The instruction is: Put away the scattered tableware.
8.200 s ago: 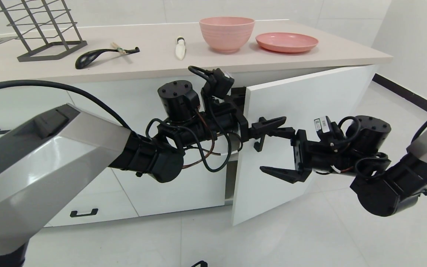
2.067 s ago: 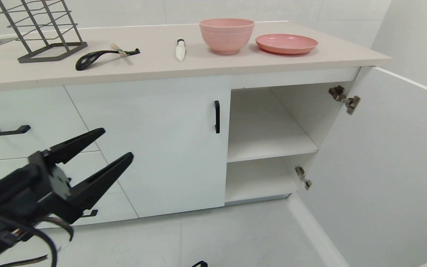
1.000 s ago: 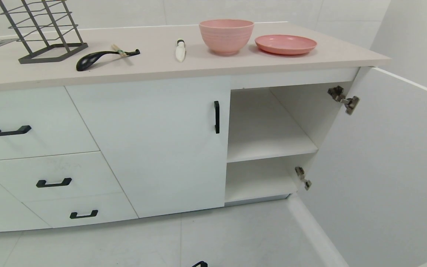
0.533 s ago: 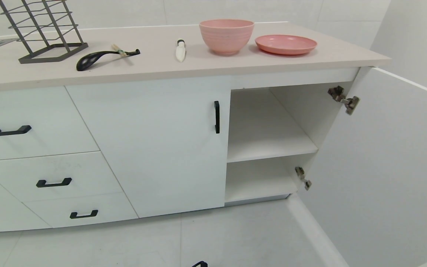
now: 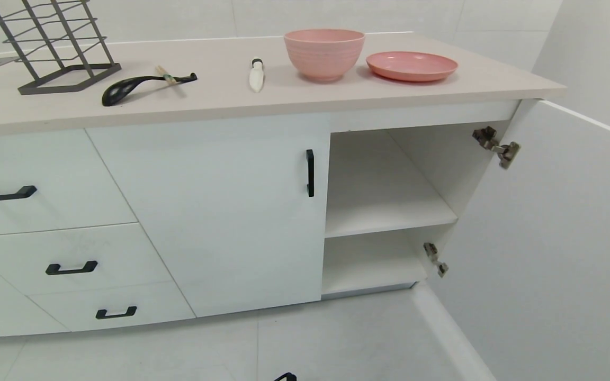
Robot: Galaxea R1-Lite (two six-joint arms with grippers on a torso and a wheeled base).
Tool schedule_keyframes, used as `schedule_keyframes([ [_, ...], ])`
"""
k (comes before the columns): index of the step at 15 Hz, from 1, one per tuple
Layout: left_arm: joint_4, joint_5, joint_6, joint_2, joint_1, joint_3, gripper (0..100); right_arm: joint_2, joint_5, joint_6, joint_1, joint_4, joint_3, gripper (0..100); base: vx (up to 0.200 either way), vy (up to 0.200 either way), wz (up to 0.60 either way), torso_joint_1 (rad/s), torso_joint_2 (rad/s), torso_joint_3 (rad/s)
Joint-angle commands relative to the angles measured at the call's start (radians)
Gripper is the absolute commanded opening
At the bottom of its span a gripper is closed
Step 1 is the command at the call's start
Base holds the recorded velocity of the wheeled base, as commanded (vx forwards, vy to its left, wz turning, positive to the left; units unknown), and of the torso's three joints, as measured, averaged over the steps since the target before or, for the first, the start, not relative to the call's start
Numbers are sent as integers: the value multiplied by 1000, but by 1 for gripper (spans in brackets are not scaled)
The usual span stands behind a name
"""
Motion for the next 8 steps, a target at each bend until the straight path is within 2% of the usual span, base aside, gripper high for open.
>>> schedule_keyframes([
  [1,-1,-6,-2,8,0,0,100,4,0,0,-1,-2,0,100,200,0,0,-2,2,2],
  [4,-1,-4,-7,10,0,0,100,3,0,0,-1,-2,0,100,0,0,0,0,0,0],
  [8,-1,-3,-7,8,0,0,100,4,0,0,-1,-2,0,100,0,-200,0,2,4,4],
])
